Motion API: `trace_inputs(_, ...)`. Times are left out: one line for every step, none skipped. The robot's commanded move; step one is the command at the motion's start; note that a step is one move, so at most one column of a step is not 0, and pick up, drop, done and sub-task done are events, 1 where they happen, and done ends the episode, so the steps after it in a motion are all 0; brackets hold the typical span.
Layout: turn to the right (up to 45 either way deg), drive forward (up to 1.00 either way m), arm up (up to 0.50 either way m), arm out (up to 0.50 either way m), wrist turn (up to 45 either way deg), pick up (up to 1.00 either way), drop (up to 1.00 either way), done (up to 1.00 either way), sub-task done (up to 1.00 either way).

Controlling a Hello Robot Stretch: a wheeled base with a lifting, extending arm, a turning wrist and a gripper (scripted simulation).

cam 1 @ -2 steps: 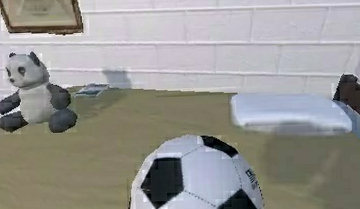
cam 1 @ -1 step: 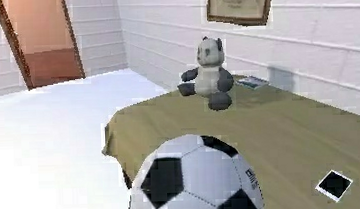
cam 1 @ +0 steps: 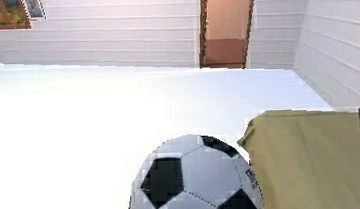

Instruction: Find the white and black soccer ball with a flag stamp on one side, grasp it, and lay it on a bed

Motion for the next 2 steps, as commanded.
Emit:
trace_inputs(-45.0, 0.0, 0.0, 0.0, 0.0, 0.0, 0.0, 0.0, 0.0)
trace_inputs(-33.0, 0.0, 0.0, 0.0, 0.0, 0.0, 0.0, 0.0, 0.0)
